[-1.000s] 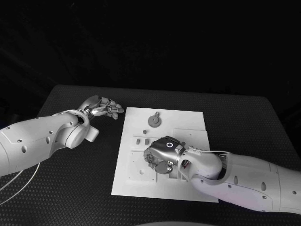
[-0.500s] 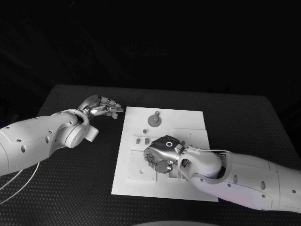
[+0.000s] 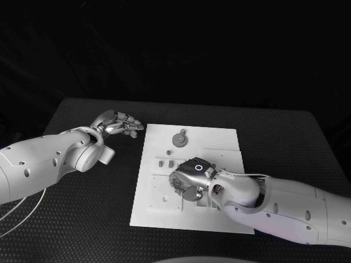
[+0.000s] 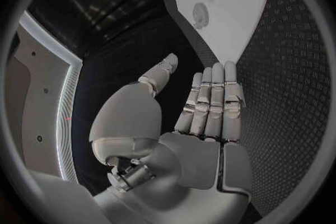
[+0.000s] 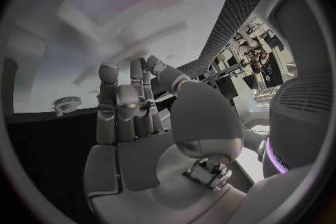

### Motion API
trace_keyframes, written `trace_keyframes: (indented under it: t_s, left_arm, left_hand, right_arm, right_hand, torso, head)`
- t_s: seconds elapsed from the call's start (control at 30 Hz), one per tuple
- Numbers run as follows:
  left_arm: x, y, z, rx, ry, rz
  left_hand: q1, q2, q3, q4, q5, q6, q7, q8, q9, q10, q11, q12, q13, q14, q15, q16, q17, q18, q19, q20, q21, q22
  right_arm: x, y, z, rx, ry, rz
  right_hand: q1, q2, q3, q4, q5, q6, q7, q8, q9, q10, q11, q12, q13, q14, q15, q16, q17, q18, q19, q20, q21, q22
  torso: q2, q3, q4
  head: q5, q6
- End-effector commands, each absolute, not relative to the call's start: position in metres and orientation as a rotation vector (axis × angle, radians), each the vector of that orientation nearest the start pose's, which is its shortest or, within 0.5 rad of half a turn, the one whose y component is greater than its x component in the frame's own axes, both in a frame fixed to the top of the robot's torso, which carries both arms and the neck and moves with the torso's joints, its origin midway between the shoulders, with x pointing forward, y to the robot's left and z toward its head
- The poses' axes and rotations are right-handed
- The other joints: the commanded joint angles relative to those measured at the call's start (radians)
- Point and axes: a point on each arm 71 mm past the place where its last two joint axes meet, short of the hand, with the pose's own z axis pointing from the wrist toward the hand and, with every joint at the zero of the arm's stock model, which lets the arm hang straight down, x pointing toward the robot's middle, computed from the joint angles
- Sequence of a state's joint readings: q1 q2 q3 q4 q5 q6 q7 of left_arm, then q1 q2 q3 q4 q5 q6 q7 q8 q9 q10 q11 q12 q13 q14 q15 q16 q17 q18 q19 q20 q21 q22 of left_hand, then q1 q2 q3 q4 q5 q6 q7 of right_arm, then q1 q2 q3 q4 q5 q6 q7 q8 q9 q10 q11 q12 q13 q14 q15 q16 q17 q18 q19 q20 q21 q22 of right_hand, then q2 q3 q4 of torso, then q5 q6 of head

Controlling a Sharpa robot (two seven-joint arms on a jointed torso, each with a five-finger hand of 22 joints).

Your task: Assemble the parts on the task board

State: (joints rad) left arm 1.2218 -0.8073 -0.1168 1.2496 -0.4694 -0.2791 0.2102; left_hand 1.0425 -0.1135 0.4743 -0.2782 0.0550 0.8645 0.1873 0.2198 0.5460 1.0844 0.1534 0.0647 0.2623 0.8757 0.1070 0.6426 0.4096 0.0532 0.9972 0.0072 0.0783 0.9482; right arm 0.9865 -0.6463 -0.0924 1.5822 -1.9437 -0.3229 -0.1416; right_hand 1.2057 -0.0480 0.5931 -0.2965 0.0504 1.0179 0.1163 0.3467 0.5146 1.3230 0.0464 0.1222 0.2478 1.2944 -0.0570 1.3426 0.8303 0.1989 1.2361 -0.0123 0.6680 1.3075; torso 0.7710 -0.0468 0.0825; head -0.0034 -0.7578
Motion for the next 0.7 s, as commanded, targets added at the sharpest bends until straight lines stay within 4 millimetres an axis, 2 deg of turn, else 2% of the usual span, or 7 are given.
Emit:
trace_keyframes:
  t_s: [0.03,0.27,0.33,0.37,0.47,0.53,0.7]
  left_arm:
    - [0.526,0.270,-0.214,-0.743,1.659,-1.076]
    - [0.526,0.270,-0.214,-0.743,1.660,-1.075]
    - [0.526,0.271,-0.213,-0.744,1.659,-1.074]
    - [0.526,0.271,-0.213,-0.744,1.659,-1.073]
    - [0.526,0.271,-0.213,-0.747,1.657,-1.072]
    - [0.526,0.271,-0.214,-0.750,1.657,-1.073]
    - [0.526,0.271,-0.214,-0.750,1.659,-1.074]
  left_hand:
    - [-0.001,0.006,-0.005,0.001,-0.002,-0.009,0.001,0.005,-0.001,-0.009,0.001,0.003,-0.001,0.007,0.003,-0.004,0.002,0.018,0.004,0.004,-0.005,-0.001]
    - [-0.001,0.006,-0.005,0.001,-0.002,-0.009,0.001,0.005,-0.001,-0.009,0.001,0.003,-0.002,0.007,0.003,-0.004,0.002,0.018,0.004,0.004,-0.005,-0.001]
    - [-0.001,0.006,-0.005,0.001,-0.002,-0.009,0.001,0.005,-0.001,-0.009,0.001,0.003,-0.002,0.007,0.003,-0.005,0.003,0.018,0.004,0.004,-0.005,-0.001]
    - [-0.001,0.006,-0.005,0.001,-0.002,-0.009,0.001,0.005,-0.001,-0.009,0.001,0.003,-0.002,0.007,0.003,-0.005,0.003,0.018,0.004,0.004,-0.005,-0.001]
    - [-0.002,0.005,-0.006,0.001,-0.002,-0.010,0.002,0.005,-0.002,-0.010,0.001,0.003,-0.002,0.007,0.004,-0.006,0.004,0.018,0.004,0.004,-0.005,-0.002]
    - [-0.004,0.004,-0.007,0.002,-0.003,-0.013,0.003,0.004,-0.003,-0.010,0.001,0.003,-0.002,0.007,0.004,-0.007,0.005,0.018,0.004,0.004,-0.006,-0.002]
    - [-0.006,0.003,-0.008,0.003,-0.004,-0.015,0.004,0.003,-0.004,-0.011,0.002,0.003,-0.003,0.008,0.004,-0.008,0.007,0.018,0.004,0.004,-0.006,-0.002]
  right_arm:
    - [0.394,-0.081,-0.282,-0.682,1.637,0.720]
    - [0.395,-0.082,-0.281,-0.640,1.633,0.747]
    - [0.396,-0.084,-0.282,-0.633,1.638,0.745]
    - [0.397,-0.085,-0.282,-0.627,1.643,0.742]
    - [0.399,-0.088,-0.282,-0.607,1.639,0.736]
    - [0.399,-0.090,-0.281,-0.589,1.642,0.736]
    - [0.400,-0.093,-0.279,-0.565,1.626,0.743]
  right_hand:
    - [0.001,0.004,-0.002,0.005,0.003,0.006,-0.001,0.003,0.002,0.020,-0.007,-0.001,0.000,-0.011,-0.015,0.000,0.000,0.063,-0.001,-0.004,-0.003,0.018]
    - [-0.016,-0.002,-0.006,0.009,0.003,-0.006,0.004,-0.005,0.002,0.008,-0.002,-0.012,0.001,-0.009,-0.010,0.000,-0.001,0.063,0.001,-0.001,-0.005,0.018]
    - [-0.032,-0.042,-0.012,0.012,0.003,-0.040,0.016,-0.026,-0.005,-0.022,0.011,-0.032,-0.004,-0.006,0.003,0.001,-0.001,0.063,0.002,0.000,-0.006,0.017]
    - [-0.045,-0.072,-0.013,0.020,0.003,-0.082,0.033,-0.051,-0.016,-0.038,0.019,-0.042,-0.007,-0.005,0.012,0.001,-0.001,0.063,0.004,0.000,-0.007,0.016]
    - [-0.072,-0.133,-0.011,0.043,0.003,-0.124,0.054,-0.076,-0.027,-0.070,0.034,-0.059,-0.013,-0.006,0.026,-0.002,-0.004,0.063,0.004,0.002,-0.013,0.014]
    - [-0.085,-0.169,-0.004,0.066,0.003,-0.138,0.060,-0.083,-0.031,-0.090,0.041,-0.061,-0.016,-0.006,0.033,-0.004,-0.006,0.063,0.005,0.003,-0.015,0.014]
    - [-0.093,-0.213,0.015,0.110,0.003,-0.170,0.054,-0.097,-0.039,-0.149,0.060,-0.060,-0.026,-0.006,0.051,-0.003,-0.007,0.063,0.009,0.000,-0.019,0.015]
  torso:
    - [0.000,-0.0004,0.0003]
    - [0.000,-0.0013,0.0002]
    - [0.000,-0.0013,0.0002]
    - [0.000,-0.0015,0.0003]
    - [0.000,-0.0019,0.0006]
    - [-0.001,-0.0019,0.0006]
    - [0.000,-0.0009,0.0008]
  head:
    - [-0.001,0.001]
    - [-0.002,0.001]
    - [-0.002,0.001]
    - [-0.002,0.001]
    - [-0.003,0.001]
    - [-0.004,0.001]
    - [-0.006,0.003]
